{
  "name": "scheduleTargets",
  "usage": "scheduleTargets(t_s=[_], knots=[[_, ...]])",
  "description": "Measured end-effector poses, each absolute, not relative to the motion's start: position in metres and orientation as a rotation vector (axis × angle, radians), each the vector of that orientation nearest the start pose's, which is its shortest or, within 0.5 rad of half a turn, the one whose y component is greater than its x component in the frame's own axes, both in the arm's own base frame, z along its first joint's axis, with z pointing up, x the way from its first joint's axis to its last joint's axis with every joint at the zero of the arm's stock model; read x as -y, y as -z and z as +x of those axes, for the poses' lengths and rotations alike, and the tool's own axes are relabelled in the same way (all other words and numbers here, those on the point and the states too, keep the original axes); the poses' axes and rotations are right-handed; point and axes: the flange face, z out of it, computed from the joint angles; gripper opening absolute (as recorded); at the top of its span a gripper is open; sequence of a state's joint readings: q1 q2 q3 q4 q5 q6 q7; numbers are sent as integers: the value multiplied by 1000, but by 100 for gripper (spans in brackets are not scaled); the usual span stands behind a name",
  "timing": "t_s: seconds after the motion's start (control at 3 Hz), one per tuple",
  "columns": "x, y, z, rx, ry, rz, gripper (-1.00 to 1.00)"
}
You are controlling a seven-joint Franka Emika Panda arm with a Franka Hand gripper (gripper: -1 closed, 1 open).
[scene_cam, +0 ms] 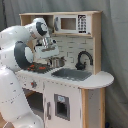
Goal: Play with the kitchen
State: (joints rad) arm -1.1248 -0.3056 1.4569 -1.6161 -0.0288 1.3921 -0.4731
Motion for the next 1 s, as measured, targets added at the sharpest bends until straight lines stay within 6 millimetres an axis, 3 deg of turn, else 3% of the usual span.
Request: scheduleTargets(t_s=[1.0], knots=[[-186,-555,497,1178,-251,-3238,-100]])
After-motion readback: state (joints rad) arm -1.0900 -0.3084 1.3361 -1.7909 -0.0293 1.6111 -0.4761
